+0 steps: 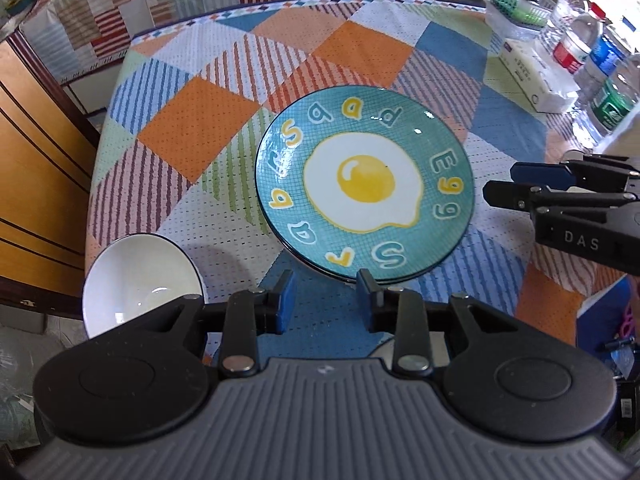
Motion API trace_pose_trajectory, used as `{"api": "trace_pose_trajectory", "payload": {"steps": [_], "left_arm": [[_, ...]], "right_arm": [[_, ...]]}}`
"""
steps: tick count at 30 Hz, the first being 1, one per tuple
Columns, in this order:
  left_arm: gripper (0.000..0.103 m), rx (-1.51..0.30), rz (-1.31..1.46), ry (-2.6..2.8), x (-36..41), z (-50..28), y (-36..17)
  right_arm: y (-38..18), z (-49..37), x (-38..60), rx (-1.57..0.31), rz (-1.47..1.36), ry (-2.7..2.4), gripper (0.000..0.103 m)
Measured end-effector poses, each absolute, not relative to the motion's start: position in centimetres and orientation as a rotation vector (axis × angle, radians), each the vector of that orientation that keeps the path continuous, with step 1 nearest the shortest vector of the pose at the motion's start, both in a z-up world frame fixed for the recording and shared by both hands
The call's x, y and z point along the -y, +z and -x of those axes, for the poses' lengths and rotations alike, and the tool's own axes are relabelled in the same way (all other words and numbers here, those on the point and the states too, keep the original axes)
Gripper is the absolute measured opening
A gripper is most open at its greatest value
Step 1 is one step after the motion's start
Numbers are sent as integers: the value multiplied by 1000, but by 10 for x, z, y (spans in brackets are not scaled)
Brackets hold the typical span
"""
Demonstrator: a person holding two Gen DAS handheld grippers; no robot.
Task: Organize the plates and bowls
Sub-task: 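Lower the blue egg plate onto the white plate, open both tools and withdraw, then move the left tool to the white bowl beside the tissue box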
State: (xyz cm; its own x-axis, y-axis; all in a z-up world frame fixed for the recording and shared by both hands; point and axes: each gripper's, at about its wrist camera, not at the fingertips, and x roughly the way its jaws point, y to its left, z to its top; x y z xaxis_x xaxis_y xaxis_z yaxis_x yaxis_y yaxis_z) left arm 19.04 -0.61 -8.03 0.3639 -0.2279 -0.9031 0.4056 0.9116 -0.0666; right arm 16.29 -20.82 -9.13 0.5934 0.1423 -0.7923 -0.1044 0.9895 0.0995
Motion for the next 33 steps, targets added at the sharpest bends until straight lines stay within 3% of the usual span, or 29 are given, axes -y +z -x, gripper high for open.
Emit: {"api": "trace_pose_trajectory", "payload": {"steps": [15,18,23,33], "left_arm": [[37,-1058,-286,-463,40,-119,-32],[40,-1038,-312,-485,55,-103,-23],[45,-1025,-336,-515,80,-86,-17],[48,-983,-331,-549,135,-87,-32]], "right_arm": [[-45,-87,241,-903,-27,141,53],[-42,-72,251,-898,-17,145,60],[-44,-52,268,-908,5,145,70],[-70,-31,315,-903,-14,93,74]]}}
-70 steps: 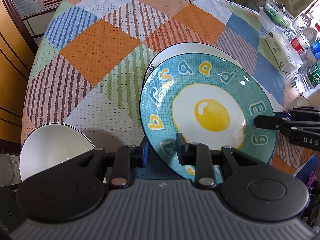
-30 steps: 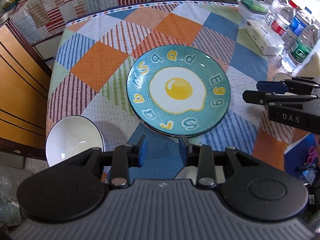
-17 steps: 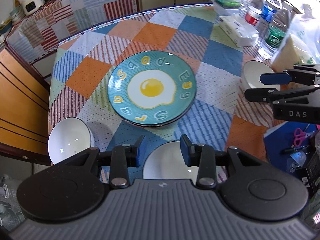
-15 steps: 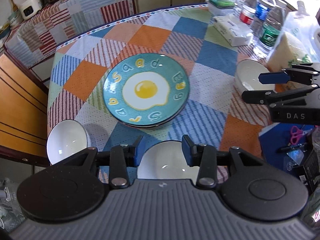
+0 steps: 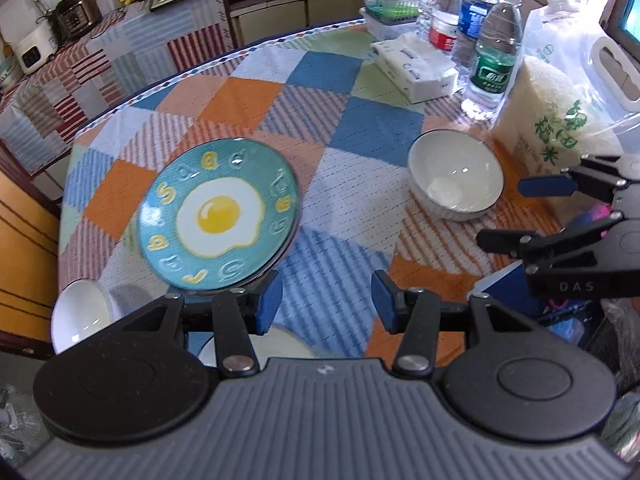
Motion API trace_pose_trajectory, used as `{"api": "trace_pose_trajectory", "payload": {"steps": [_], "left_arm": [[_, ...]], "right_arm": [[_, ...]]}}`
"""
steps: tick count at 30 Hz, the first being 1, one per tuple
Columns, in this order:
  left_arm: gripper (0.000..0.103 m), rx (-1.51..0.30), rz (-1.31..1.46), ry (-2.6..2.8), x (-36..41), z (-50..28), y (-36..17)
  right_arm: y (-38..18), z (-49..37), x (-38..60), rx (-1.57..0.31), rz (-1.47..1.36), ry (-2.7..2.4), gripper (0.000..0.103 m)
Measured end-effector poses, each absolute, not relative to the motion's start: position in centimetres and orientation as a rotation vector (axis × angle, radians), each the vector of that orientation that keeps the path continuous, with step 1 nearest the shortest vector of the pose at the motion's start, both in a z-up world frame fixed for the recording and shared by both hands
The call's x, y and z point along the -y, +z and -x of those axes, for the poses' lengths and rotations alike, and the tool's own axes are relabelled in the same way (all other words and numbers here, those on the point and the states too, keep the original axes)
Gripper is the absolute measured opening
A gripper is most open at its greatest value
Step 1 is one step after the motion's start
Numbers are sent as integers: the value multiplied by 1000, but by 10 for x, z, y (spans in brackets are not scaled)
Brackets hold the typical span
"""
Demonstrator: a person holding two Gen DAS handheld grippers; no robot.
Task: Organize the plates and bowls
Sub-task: 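Move the left tool to the white bowl beside the tissue box, then close the left tool on the white bowl rim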
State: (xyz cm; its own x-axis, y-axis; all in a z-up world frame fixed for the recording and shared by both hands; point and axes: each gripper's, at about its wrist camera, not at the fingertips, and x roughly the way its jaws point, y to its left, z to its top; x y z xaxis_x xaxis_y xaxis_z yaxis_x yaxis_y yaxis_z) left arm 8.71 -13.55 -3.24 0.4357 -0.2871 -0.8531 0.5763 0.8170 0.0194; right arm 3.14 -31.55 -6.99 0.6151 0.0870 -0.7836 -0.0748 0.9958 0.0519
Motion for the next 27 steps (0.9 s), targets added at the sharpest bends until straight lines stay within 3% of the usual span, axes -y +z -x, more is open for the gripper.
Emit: {"api": "trace_pose_trajectory", "payload": {"steps": [17,21,27], "left_arm": [[49,-1070,-175,-619,221,-133,-91],[51,-1097,-152,-629,232,-143,-104],[51,-1132,-118,-638,245,-157,-124]], "right_arm": [[-132,-43,358,-957,-41,22,75],[-146,-54,357,-954,-58,23,87],[-160,-72,363,-957,-108,-1,88]]}}
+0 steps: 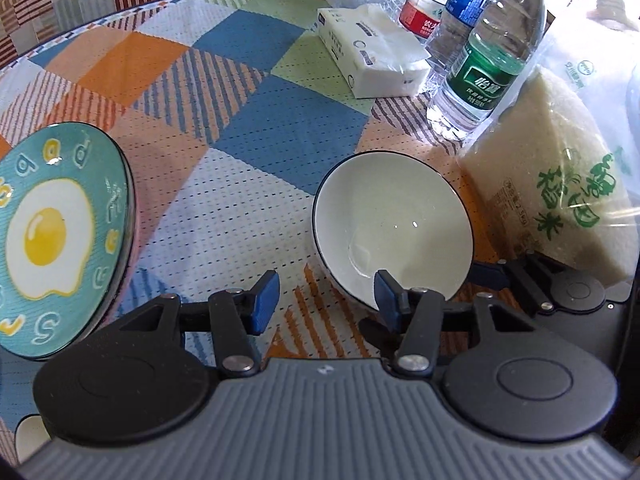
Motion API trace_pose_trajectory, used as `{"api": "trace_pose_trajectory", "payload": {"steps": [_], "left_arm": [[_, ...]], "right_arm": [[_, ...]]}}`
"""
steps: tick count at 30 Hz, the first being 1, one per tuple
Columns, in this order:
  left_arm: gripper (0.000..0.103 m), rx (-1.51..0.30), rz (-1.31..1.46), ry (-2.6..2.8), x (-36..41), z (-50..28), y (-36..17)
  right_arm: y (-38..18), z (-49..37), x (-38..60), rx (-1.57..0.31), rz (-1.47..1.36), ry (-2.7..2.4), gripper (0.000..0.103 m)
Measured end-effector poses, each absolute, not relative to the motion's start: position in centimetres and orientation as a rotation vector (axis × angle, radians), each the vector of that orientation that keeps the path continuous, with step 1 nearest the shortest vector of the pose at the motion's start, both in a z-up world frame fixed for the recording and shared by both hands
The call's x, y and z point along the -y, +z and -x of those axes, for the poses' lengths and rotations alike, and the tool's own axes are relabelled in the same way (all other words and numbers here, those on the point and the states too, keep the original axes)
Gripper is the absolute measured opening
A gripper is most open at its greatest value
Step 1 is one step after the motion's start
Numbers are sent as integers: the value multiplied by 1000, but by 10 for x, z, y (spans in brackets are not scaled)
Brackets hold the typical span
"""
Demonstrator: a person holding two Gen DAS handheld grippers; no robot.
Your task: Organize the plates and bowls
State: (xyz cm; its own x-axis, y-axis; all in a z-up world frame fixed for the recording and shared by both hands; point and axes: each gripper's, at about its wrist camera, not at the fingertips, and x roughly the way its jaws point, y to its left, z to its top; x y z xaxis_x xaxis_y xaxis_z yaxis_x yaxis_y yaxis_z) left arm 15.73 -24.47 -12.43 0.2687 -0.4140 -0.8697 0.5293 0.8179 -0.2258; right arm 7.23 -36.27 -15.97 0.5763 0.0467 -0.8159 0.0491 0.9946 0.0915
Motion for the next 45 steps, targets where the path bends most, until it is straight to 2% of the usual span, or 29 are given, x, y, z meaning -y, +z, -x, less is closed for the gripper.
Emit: {"api": "trace_pose_trajectory", "payload": {"steps": [5,7,9,12,18,30,45], "left_arm": [[46,-1119,-96,-608,250,-166,-137],[38,-1110,-86,-609,251,-168,-139],[24,-1116,-77,-615,251,-171,-141],[14,-1135,-43,-639,250,-174,-145],[13,-1108,-124,-631,250,-167,-141],[13,-1082,-110,-544,205,-188,-118],[13,-1116,-102,-498,186,-221,-142]], "right_arm": [[-171,-84,365,-951,-130,8,89],[-173,-85,363,-940,-116,12,89],[-176,-84,362,-922,-104,10,89],[-177,-83,361,-904,-84,13,89],[-177,-81,353,-876,-22,29,88],[-157,-107,316,-837,17,123,87],[-178,-145,294,-860,49,163,86]]}}
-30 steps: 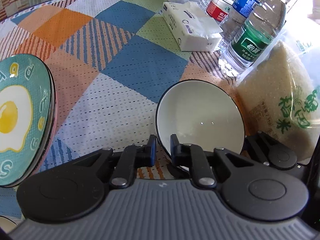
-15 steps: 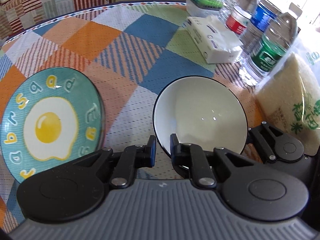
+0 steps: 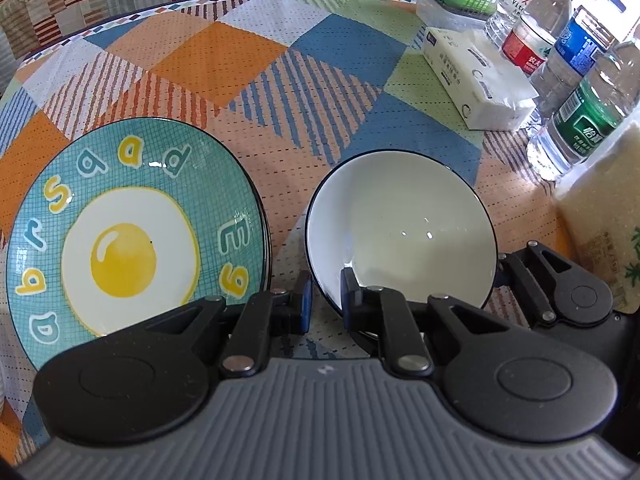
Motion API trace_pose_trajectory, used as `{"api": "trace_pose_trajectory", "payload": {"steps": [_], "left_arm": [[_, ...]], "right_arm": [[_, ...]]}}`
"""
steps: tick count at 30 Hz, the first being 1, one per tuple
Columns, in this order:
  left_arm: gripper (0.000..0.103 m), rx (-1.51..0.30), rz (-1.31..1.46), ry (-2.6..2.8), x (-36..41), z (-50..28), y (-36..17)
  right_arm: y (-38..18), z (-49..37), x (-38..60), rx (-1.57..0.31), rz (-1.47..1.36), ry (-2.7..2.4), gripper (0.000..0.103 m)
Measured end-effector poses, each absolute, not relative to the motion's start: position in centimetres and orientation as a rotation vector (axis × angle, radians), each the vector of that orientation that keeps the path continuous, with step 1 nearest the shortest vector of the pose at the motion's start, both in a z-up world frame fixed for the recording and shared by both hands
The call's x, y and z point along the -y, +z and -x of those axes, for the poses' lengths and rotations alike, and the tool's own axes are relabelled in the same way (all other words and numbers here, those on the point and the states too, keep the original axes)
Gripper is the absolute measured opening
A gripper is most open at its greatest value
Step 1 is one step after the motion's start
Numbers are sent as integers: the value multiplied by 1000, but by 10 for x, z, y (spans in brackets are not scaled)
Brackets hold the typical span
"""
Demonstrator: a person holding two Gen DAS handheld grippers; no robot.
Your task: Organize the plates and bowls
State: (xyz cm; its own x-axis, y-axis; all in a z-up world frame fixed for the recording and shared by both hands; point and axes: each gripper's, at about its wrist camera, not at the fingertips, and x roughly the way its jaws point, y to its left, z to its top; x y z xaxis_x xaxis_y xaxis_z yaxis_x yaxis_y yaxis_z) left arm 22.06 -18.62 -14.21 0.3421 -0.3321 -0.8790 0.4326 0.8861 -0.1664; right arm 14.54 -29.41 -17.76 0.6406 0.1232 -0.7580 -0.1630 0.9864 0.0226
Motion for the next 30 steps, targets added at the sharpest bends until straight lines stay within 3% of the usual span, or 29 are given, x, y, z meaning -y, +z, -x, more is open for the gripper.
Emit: {"api": "trace_pose_trajectory", "payload": {"steps": [9,19,24,30], "left_arm": [[16,-1134,-79,-516,178,-212,-130],[17,-1082,-202,-540,153,-172,-79],[29,-1063,-250,-544,134,-153,-57],[33,-1067,-295,-547,105,-130,-37]], "right_arm": [[-172,-139,292,-895,59,144,86],[-118,-93,298,-929,-46,208,87],[-83,-67,286,-914,22,251,87],[-47,-43,255,-886,190,354,87]]}}
